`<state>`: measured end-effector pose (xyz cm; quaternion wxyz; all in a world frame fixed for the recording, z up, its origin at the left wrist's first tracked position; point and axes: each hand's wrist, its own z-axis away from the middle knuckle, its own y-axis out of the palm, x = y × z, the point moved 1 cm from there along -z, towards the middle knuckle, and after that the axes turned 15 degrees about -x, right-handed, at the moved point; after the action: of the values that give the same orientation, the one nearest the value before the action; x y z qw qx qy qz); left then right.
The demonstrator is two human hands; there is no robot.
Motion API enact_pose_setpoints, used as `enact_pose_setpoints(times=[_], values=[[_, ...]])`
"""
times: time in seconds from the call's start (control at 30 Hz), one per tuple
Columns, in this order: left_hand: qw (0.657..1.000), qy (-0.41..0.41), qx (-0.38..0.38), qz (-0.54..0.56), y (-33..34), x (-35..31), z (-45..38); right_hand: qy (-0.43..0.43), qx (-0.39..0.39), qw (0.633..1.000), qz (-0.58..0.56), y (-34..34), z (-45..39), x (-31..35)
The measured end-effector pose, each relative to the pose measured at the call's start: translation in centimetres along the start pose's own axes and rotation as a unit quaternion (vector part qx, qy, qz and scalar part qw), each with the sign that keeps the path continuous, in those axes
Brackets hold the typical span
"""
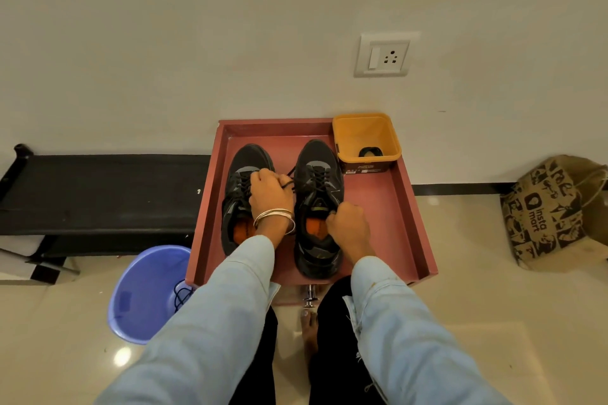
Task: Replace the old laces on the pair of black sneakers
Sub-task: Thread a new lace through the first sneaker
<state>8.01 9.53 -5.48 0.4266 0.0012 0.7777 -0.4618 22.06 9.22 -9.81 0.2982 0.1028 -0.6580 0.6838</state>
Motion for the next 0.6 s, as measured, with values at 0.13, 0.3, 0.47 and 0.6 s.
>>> enact_pose_setpoints(times=[0.13,0.3,0.47,0.6], values=[[0.983,0.174,0.037,-0.040,0.6,-0.9,0.6,-0.008,-0.006,1.000,0.005,-0.1,0.1,-0.1],[0.910,0.356,0.086,-0.196,2.2,-2.0,2.0,-0.019,-0.008,1.000,-0.004,-0.2,0.2,-0.3],[0.893,0.409,0.083,-0.167,2.9,-2.0,1.7,-0.015,-0.009,1.000,-0.007,-0.1,0.0,-0.2],[0.913,0.388,0.097,-0.076,3.4,-1.1,1.7,-0.018,-0.010,1.000,-0.007,-0.1,0.1,-0.2]])
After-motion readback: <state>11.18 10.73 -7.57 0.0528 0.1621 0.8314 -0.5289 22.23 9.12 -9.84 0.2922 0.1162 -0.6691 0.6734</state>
